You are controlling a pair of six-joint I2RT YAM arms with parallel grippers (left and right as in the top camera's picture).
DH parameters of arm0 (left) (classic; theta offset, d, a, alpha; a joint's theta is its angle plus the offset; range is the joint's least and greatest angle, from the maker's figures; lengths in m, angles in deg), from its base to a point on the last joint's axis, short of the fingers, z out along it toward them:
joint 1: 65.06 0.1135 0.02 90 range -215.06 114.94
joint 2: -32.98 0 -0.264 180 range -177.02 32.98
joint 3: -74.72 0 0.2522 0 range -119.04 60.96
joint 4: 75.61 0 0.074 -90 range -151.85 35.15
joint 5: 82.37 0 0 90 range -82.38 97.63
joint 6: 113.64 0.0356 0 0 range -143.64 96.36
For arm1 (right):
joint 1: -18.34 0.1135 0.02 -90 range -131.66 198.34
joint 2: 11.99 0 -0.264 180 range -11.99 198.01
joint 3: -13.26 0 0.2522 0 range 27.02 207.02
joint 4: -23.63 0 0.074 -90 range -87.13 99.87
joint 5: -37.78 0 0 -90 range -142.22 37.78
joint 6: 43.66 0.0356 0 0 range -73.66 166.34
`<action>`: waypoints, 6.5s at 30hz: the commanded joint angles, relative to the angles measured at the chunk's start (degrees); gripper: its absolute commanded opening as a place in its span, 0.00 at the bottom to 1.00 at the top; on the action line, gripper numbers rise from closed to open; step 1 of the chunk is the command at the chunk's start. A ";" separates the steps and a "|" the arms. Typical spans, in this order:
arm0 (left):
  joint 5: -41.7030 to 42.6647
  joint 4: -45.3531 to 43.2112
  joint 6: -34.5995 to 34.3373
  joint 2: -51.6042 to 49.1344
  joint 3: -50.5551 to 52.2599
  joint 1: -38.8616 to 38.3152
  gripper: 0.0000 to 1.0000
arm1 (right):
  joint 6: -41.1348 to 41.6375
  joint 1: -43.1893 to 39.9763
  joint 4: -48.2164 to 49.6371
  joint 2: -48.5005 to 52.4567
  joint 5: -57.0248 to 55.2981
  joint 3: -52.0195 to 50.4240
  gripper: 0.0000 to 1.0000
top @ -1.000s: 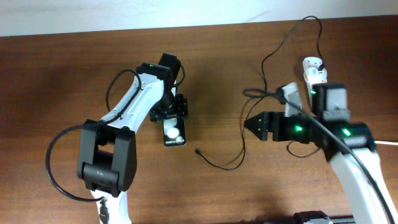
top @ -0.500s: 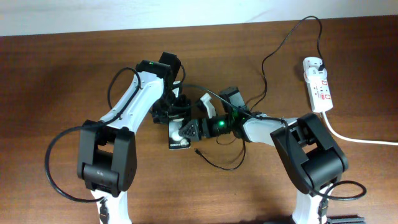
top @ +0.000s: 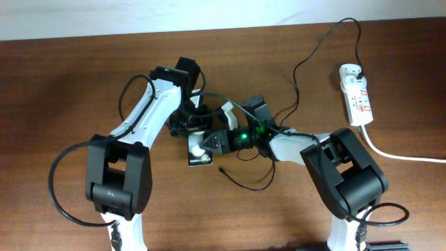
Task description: Plug charger to phone and switch on socket
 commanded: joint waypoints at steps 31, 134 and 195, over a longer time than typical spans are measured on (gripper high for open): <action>59.39 -9.40 32.57 10.36 -1.60 12.07 0.45 | 42.69 -8.66 53.44 0.09 8.39 0.37 0.04; 76.46 -17.46 -30.99 5.95 20.74 15.54 0.00 | -19.50 -11.13 -46.27 -12.94 -31.39 -0.28 0.99; 53.96 -28.76 -3.63 5.95 20.74 16.70 0.00 | -19.50 -11.17 -43.36 -12.94 -33.09 -0.28 0.99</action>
